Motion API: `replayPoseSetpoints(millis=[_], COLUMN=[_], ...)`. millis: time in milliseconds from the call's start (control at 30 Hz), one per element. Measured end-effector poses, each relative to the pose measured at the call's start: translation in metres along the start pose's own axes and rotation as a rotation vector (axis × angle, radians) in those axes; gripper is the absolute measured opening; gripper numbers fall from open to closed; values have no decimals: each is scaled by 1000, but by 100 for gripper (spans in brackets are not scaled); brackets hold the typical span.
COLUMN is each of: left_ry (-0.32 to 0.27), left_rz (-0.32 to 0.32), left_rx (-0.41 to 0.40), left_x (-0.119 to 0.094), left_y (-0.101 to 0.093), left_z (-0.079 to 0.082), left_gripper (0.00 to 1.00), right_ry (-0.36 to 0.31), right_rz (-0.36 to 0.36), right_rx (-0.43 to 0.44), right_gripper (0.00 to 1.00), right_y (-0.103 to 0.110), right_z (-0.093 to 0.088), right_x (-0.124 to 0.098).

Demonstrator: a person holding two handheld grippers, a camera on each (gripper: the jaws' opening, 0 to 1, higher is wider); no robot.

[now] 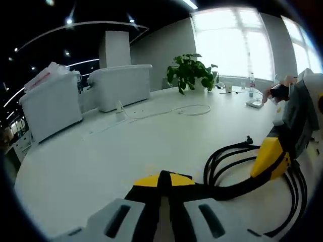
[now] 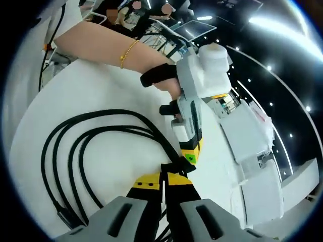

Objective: Coil the Type-C to USB data cable on the desktop and secure it with Velcro straps.

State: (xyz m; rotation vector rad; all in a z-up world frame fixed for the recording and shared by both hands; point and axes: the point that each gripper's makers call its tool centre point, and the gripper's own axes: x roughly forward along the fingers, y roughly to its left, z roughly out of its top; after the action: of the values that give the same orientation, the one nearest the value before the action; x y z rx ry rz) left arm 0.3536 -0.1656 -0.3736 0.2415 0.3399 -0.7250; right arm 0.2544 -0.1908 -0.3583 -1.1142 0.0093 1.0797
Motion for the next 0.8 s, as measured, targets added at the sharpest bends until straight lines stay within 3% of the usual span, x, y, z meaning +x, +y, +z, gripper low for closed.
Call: replayPoseSetpoints(millis=[367,500,800], left_ry=[-15,-11,-12], left_rz=[-5,7,2], left_rx=[-22,5,21], left_x=[1,0,-1], left_y=[3,2,2], left_z=[-4,-4,-4], left_gripper=[5,5,5], right_ry=[-4,-36,-67], right_rz=[7,28,25], right_rx=[-46,-51,-3], right_gripper=[2,2,2], right_y=[-2,-1,-15], right_z=[6,12,20], right_x=[4,5,12])
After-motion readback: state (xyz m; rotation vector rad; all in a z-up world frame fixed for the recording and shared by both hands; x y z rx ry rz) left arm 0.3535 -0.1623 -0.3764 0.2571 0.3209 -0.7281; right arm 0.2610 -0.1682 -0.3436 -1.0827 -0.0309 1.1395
